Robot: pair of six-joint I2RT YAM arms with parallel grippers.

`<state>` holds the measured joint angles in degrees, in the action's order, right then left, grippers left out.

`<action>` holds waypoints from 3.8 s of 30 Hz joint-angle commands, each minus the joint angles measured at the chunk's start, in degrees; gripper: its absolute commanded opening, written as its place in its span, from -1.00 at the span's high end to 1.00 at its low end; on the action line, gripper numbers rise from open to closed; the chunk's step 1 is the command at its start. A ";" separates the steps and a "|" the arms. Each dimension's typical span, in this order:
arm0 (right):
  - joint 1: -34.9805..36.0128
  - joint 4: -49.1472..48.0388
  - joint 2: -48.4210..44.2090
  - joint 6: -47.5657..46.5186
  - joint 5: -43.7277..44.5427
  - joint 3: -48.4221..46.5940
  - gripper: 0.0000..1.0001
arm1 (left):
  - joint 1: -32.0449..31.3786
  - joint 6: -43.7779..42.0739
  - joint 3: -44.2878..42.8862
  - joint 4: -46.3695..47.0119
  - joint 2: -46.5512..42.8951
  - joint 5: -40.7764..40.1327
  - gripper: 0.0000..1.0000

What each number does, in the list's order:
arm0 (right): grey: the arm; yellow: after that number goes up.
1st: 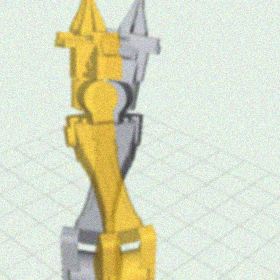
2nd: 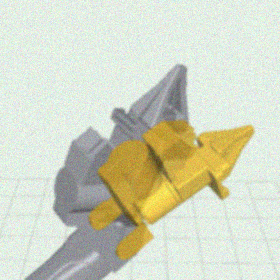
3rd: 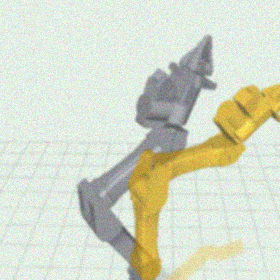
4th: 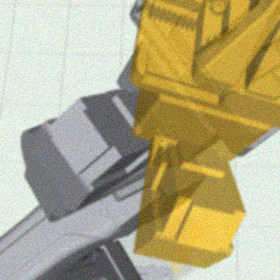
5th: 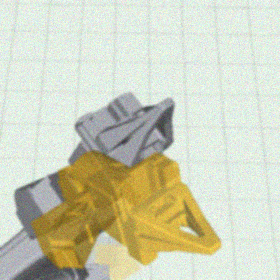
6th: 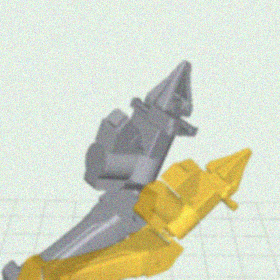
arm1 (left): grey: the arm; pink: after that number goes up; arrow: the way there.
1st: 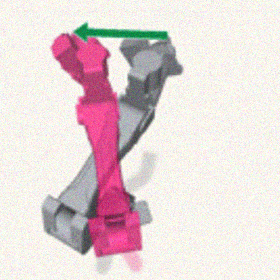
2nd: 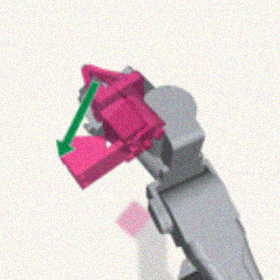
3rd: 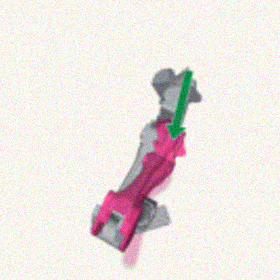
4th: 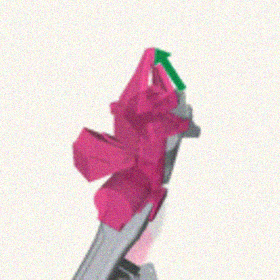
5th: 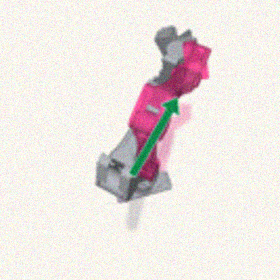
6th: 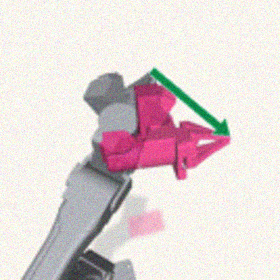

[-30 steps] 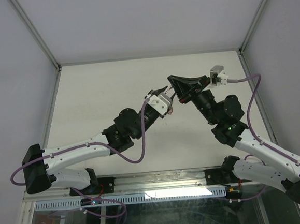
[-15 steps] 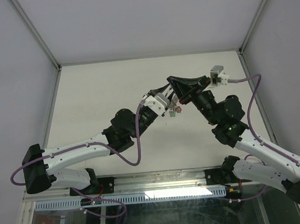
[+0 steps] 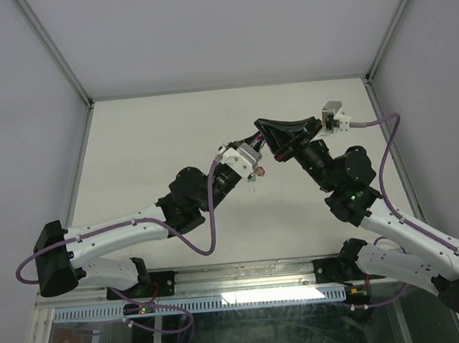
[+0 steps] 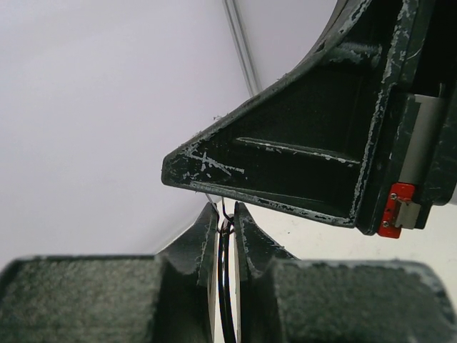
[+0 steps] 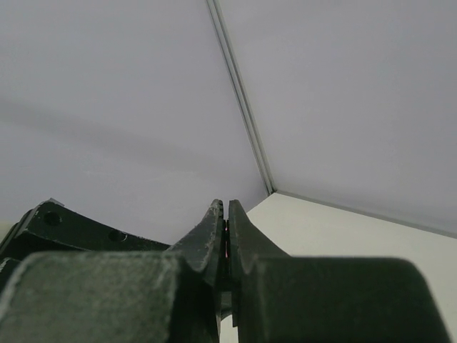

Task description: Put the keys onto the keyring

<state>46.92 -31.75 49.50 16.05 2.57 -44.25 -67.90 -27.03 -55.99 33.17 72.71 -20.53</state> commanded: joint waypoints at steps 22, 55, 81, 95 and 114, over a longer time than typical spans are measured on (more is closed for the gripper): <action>0.36 52.67 -3.67 -0.75 0.86 -24.95 0.14 | -0.07 -10.34 0.60 -16.21 -13.30 7.46 1.00; 0.31 76.83 12.29 5.15 -14.19 -45.72 0.65 | -0.12 -11.86 -3.40 -26.26 -13.38 14.60 1.00; 0.28 64.36 4.59 6.65 -10.83 -37.08 1.00 | -0.12 -4.93 -0.46 -15.68 -12.24 8.75 0.50; 0.28 62.71 4.30 8.02 -12.85 -35.01 1.00 | -0.13 -5.12 -1.79 -15.32 -11.05 9.79 0.60; 0.27 59.48 -0.85 5.89 -3.20 -31.40 0.18 | -0.15 -9.54 -3.76 -21.41 -10.84 9.07 1.00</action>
<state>46.94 32.80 51.07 22.79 -4.58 -75.68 -68.16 -34.39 -56.47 10.85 62.41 -10.46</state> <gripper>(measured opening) 0.387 0.034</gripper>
